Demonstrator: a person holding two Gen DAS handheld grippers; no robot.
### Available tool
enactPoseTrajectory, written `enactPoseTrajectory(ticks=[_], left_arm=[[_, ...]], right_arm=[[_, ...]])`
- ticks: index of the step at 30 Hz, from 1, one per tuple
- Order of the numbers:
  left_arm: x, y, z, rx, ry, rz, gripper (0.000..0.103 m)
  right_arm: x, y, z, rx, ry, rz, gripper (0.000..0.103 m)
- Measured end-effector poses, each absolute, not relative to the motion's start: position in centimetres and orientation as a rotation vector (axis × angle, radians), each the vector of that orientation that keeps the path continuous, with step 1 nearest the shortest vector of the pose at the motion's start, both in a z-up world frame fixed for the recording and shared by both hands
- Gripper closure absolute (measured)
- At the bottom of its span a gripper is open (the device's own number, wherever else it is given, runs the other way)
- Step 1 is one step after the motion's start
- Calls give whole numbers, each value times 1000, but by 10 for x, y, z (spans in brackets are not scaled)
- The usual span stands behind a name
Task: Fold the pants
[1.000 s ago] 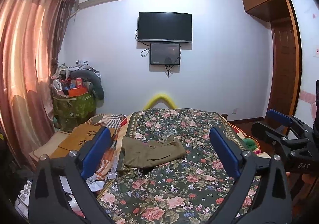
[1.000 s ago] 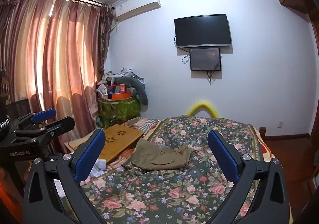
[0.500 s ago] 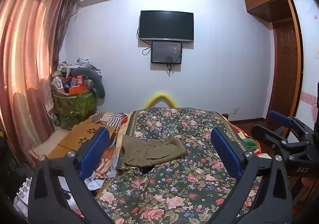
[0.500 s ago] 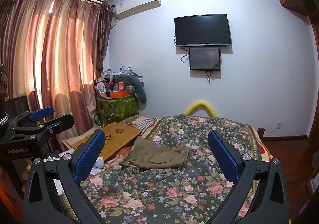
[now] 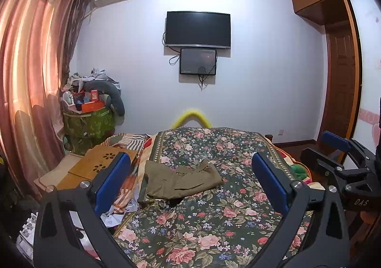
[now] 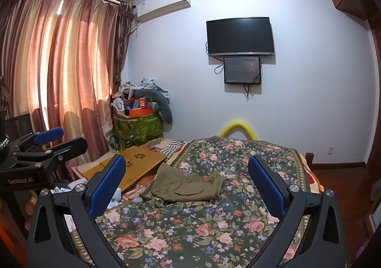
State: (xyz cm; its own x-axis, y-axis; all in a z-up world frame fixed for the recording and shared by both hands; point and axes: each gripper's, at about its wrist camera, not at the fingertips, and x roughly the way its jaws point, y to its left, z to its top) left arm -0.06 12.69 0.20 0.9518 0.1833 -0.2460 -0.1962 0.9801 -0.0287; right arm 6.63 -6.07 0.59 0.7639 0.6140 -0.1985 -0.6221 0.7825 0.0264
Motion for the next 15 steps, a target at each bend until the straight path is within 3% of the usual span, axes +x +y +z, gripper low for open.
enactPoseTrajectory(ticks=[15], left_arm=[[1,126,3,-50,244,187,0]], right_arm=[[66,-64,9,-40,196,661,1]])
